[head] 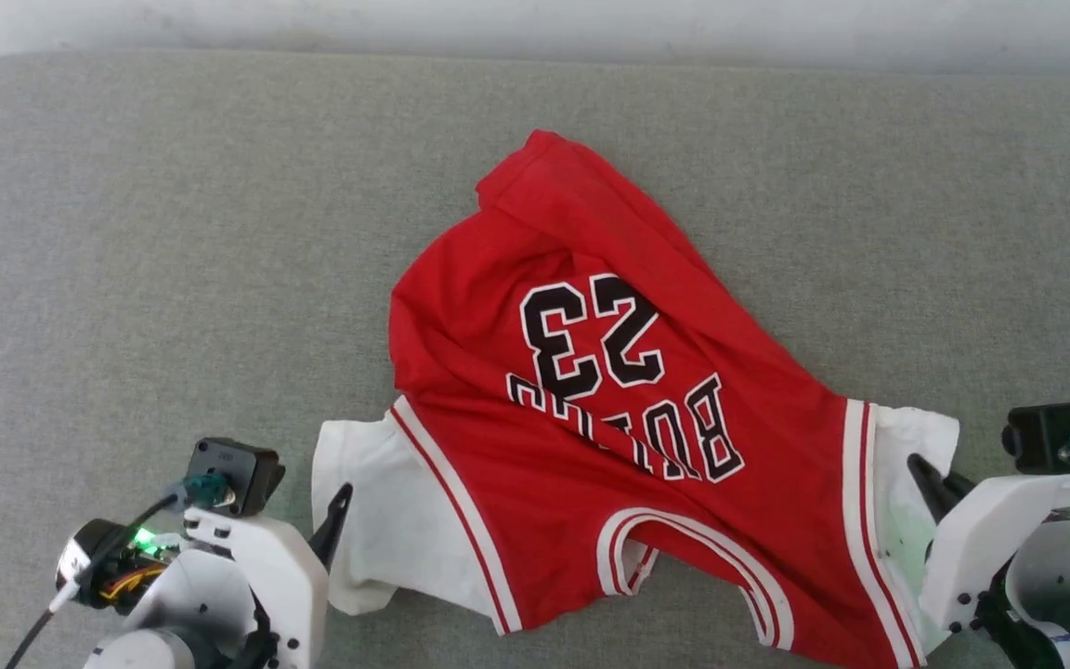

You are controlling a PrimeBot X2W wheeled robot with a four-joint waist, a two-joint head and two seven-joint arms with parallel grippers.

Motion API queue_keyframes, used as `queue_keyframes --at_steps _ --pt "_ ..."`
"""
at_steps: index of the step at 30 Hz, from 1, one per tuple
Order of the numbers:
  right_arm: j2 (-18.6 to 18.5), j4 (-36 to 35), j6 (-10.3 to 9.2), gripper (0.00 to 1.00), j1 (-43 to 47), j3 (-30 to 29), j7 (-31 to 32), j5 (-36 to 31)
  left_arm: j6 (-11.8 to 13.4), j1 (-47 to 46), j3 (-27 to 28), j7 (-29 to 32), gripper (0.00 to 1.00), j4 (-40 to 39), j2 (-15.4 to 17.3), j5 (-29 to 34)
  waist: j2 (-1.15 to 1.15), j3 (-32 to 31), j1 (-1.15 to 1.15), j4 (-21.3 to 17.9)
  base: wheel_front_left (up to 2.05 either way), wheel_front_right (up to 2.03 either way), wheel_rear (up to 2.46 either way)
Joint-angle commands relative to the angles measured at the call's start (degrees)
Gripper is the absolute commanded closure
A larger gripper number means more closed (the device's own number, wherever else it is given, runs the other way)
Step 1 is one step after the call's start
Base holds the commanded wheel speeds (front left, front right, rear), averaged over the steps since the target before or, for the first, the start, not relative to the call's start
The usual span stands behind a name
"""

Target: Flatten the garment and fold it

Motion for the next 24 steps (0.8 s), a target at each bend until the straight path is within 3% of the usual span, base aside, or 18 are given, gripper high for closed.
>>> queue_keyframes --at_steps 1,11,12,13,14,24 --pt "0.2 0.3 -0.03 1.00 -0.8 0.3 -0.4 0.0 -0.3 -0.3 -0.2 2.0 0.00 -0.8 0.4 -1.3 0.00 0.5 0.00 -0.3 0.00 0.00 0.00" --pt "0.0 1.0 -0.03 1.00 -1.8 0.4 -0.9 0.2 0.0 1.1 -1.3 14.2 0.00 1.8 -1.0 -9.6 0.00 1.7 0.00 -1.0 0.00 0.00 0.00" --pt "0.0 1.1 -0.03 1.00 -1.9 0.5 -1.0 0.2 0.7 1.0 -0.9 14.4 0.33 2.7 -1.1 -9.6 0.00 1.7 0.00 -1.1 0.00 0.00 0.00" --pt "0.0 1.2 -0.03 1.00 -2.0 0.7 -1.1 0.3 1.1 0.6 -0.7 13.7 0.80 3.4 -0.9 -8.9 0.00 1.7 0.00 -1.3 0.00 0.00 0.00" --pt "0.0 1.2 -0.03 1.00 -2.2 0.8 -1.3 0.3 1.6 0.3 -0.4 12.6 1.00 4.0 -1.1 -8.4 0.00 1.7 0.00 -1.4 0.00 0.00 0.00" --pt "1.4 -0.8 -0.03 1.00 -2.5 -2.2 -8.3 0.7 3.8 -1.5 4.1 -4.2 1.00 3.0 -5.9 -10.1 0.00 -2.0 0.00 -2.3 0.00 0.00 0.00"
